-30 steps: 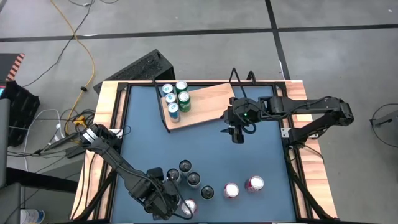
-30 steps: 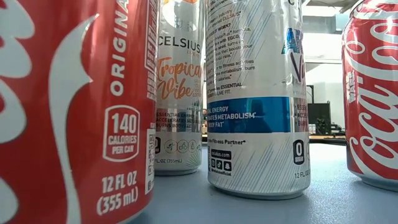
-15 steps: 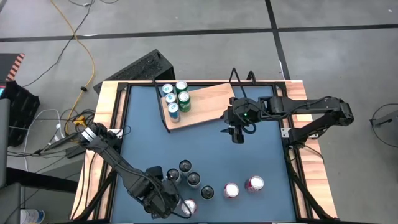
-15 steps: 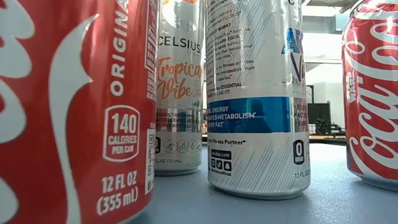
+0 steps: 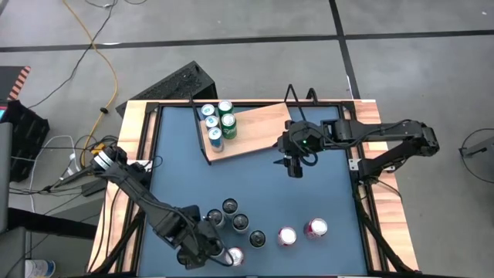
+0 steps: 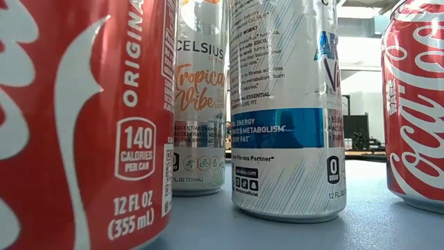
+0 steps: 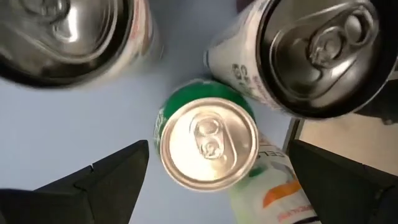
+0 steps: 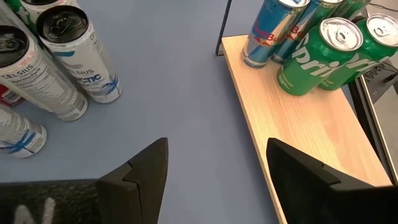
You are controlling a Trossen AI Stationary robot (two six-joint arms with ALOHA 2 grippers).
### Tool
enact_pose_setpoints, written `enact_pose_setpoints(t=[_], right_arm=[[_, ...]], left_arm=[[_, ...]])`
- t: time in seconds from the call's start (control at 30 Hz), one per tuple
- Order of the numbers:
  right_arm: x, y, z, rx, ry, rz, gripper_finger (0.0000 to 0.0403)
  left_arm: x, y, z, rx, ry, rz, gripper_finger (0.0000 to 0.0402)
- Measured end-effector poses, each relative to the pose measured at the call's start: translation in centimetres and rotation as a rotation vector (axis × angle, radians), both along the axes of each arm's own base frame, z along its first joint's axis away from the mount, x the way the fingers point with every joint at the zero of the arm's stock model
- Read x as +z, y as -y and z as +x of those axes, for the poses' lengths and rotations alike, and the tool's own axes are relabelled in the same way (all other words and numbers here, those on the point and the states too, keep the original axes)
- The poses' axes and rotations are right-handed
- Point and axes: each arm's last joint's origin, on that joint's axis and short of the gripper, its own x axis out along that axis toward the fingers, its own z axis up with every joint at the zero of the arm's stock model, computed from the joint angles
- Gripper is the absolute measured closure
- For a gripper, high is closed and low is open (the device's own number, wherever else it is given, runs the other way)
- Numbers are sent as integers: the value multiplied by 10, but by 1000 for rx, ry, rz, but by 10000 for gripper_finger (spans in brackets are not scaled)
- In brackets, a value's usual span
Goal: Place canned beverage on shelf
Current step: Put the green soda can on the shelf aligned with the other green soda cans
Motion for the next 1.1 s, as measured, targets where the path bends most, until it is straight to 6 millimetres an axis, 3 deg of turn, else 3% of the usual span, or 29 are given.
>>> enact_pose_setpoints(t=[0.47, 0.87, 1.1], right_arm=[[-1, 4, -1, -13, -11, 0, 147], [-1, 4, -1, 4, -12, -19, 147], [-1, 6, -1, -2, -13, -19, 147]], left_arm=[[-13, -4, 14, 5, 40, -13, 29], [-24, -5, 7, -14, -121, -22, 29], [-26, -8, 15, -18, -82, -1, 29]])
